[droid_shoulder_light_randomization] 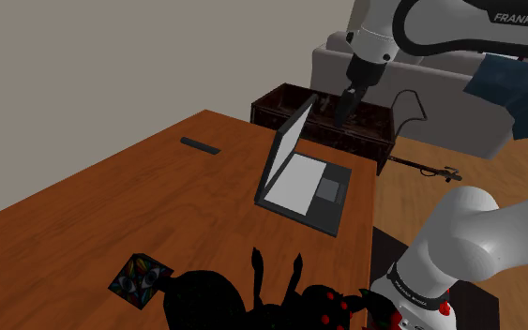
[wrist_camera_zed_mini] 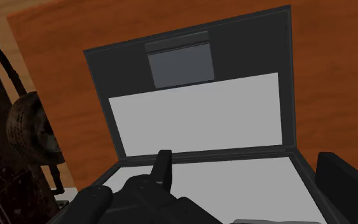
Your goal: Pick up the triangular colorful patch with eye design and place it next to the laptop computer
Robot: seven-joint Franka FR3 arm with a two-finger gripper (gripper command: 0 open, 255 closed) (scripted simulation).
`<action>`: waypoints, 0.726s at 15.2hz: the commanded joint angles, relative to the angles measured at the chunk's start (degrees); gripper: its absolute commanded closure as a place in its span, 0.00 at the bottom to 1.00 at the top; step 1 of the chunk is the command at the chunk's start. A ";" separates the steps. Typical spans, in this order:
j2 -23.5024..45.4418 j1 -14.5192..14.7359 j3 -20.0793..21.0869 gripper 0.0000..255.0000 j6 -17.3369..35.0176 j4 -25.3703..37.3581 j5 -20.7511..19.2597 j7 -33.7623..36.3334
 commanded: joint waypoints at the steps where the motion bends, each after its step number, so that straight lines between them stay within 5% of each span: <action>1: 0.00 0.00 0.00 0.00 0.00 0.00 0.00 0.00; 11: 0.93 5.18 8.82 0.00 16.02 -10.39 7.63 10.58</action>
